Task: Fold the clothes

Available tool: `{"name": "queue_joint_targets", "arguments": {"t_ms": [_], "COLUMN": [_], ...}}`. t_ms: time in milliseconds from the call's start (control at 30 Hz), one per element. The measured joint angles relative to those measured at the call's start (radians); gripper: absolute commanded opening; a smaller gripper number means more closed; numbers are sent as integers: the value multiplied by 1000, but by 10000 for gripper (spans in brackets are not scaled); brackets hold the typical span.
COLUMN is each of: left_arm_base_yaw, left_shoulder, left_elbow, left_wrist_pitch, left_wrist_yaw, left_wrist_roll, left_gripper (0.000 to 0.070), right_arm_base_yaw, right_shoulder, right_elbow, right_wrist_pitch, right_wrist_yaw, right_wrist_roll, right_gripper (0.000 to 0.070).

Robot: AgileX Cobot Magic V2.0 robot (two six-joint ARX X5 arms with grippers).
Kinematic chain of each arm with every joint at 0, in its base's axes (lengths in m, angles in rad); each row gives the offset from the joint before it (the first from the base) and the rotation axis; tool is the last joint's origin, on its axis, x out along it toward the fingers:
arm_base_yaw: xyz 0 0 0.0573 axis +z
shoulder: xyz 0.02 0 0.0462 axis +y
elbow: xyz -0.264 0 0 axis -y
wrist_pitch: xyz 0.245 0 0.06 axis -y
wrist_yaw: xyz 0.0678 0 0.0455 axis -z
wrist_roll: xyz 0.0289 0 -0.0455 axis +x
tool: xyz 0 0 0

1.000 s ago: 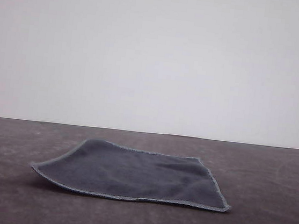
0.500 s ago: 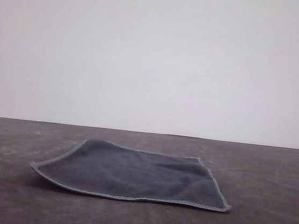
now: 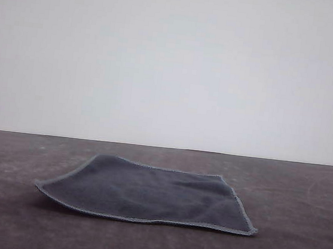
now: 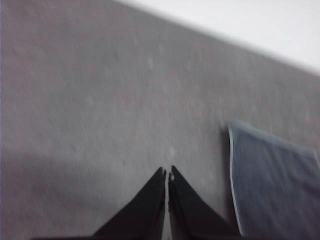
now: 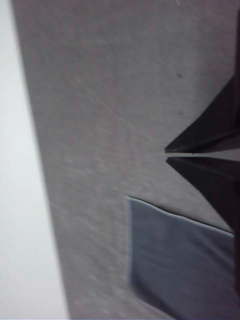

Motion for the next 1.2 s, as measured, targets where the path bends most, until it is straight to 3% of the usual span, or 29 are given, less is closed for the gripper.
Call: {"name": "queue_joint_targets", "arguments": {"t_ms": [267, 600, 733, 800, 900, 933, 967, 1200], "left_arm_base_yaw": [-10, -201, -226, -227, -227, -227, -227, -227], "left_shoulder": [199, 254, 258, 258, 257, 255, 253, 233], "left_elbow": [58, 58, 58, 58, 58, 58, 58, 58], "left_wrist_pitch": [-60, 13, 36, 41, 41, 41, 42, 44], "left_wrist_yaw": [145, 155, 156, 156, 157, 158, 158, 176], "left_wrist_roll": [88, 132, 133, 133, 132, 132, 132, 128], "left_gripper": [3, 3, 3, 66, 396, 443, 471, 470], "right_arm_base_yaw": [25, 215, 266, 270, 270, 270, 270, 270], "right_shoulder": [206, 298, 299, 299, 299, 299, 299, 299], "right_elbow": [1, 1, 1, 1, 1, 1, 1, 1], "right_wrist_pitch": [22, 101, 106, 106, 108, 113, 117, 129], "right_wrist_yaw": [-114, -115, -116, -116, -115, -115, -115, -115], "right_wrist_roll": [-43, -100, -106, -108, -110, -110, -110, -107], "right_gripper": [10, 10, 11, 57, 371, 415, 440, 440]}}
